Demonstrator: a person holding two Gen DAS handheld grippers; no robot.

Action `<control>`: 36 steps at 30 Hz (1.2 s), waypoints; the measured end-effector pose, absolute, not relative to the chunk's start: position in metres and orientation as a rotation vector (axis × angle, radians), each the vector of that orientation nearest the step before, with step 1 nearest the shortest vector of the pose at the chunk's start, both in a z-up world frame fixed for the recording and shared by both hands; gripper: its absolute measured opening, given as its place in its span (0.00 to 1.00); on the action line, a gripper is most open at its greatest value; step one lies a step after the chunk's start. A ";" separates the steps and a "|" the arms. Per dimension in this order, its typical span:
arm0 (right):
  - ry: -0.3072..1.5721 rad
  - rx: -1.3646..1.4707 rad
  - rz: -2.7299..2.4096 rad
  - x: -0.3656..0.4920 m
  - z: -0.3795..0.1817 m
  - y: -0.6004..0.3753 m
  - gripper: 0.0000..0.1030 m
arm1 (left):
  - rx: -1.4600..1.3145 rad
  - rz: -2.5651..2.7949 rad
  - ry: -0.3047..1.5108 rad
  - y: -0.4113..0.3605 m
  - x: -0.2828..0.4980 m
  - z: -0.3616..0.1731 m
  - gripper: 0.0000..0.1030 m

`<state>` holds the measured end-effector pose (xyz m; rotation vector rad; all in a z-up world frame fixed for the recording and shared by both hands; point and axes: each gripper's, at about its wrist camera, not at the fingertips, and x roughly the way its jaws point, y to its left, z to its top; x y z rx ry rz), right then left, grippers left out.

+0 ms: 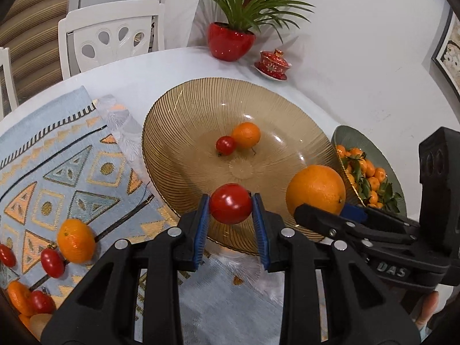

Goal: Organize fruits
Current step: 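Carry tomato and orange to the amber bowl and release both inside, then move both open tools back over the fruit rows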

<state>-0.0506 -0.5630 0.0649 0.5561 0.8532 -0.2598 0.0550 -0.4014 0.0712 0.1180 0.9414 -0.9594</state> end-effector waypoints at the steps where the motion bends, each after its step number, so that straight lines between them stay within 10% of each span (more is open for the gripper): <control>1: 0.861 0.555 -0.271 -0.049 0.063 -0.563 0.54 | 0.103 -0.964 0.951 -0.402 0.056 0.069 0.28; 23: 0.716 0.409 -0.139 -0.077 0.124 -0.473 0.55 | -0.003 -0.876 0.802 -0.257 0.020 0.145 0.49; 36: 0.868 0.278 0.103 -0.044 0.050 -0.342 0.55 | -0.092 -0.422 0.751 -0.047 0.018 0.110 0.60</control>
